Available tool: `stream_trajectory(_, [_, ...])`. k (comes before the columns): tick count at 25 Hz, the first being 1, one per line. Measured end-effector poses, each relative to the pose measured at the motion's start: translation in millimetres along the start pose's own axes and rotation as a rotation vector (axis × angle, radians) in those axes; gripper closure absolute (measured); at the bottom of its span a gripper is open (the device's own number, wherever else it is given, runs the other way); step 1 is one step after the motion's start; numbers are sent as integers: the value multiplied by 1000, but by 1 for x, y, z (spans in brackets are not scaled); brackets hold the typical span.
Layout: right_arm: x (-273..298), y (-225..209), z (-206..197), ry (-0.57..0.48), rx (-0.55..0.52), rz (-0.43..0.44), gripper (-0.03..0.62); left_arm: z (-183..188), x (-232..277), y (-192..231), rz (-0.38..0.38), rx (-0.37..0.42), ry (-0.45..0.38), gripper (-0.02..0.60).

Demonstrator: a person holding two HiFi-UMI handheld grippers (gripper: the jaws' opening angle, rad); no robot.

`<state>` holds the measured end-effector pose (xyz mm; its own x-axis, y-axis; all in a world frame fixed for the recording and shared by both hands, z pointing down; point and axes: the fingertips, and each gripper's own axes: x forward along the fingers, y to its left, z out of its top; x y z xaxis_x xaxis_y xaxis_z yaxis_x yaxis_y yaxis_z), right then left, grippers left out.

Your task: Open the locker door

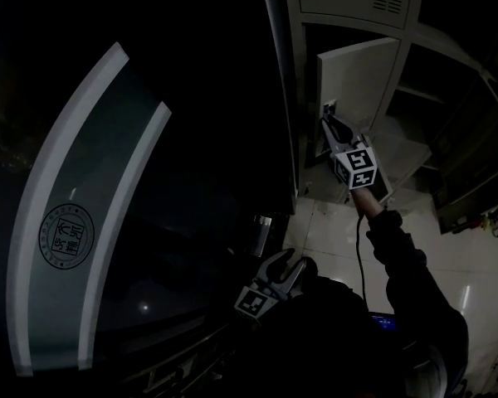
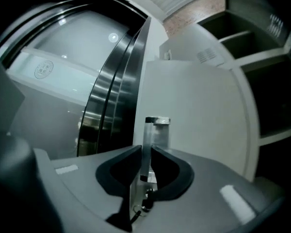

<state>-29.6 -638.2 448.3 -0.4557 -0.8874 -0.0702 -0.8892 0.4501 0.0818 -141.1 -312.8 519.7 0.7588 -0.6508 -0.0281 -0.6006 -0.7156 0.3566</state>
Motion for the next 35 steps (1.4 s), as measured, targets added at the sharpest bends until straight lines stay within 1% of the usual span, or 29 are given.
stream_trajectory(2, [-70,13,-8,12,2,-69,545,-9,-21,-16,-33,-15,10,433])
stream_trajectory(3, [-107,24,-17,37,7,-88,542,-15,-31,-26,-52,-27,15,433])
stream_trajectory(4, [-143,40,-29,71,18,-87,542,-22,-41,-36,-72,-38,21,434])
stream_trajectory(7, [-253,105,-72,180,62,-44,556,-48,-60,-66,-129,-65,44,443])
stream_trajectory(8, [-291,125,-88,224,92,-47,556,-58,-64,-78,-149,-74,54,443])
stream_trajectory(10, [-369,159,-115,321,176,-85,556,-76,-70,-107,-194,-80,73,443])
stream_trajectory(11, [-405,172,-123,359,216,-108,556,-83,-72,-123,-216,-79,86,443])
stream_trajectory(13, [-461,191,-122,393,263,-153,557,-90,-74,-152,-258,-80,130,442])
stream_trajectory(16, [-512,206,-113,395,296,-202,576,-102,-72,-183,-319,-61,182,437])
stream_trajectory(19, [-547,209,-102,377,279,-189,583,-113,-64,-213,-347,-33,199,437])
stream_trajectory(22, [-579,205,-85,329,253,-162,594,-120,-58,-244,-342,10,198,438])
stream_trajectory(25, [-611,202,-69,278,215,-117,594,-129,-59,-278,-301,33,182,439])
stream_trajectory(27, [-636,192,-64,256,192,-96,594,-140,-59,-305,-277,15,155,439])
stream_trajectory(30, [-675,184,-61,246,156,-66,594,-166,-68,-346,-241,-43,137,439])
stream_trajectory(32, [-697,182,-59,247,150,-61,594,-182,-77,-371,-231,-74,152,439])
stream_trajectory(35, [-726,181,-56,242,175,-74,594,-191,-89,-407,-257,-62,182,439])
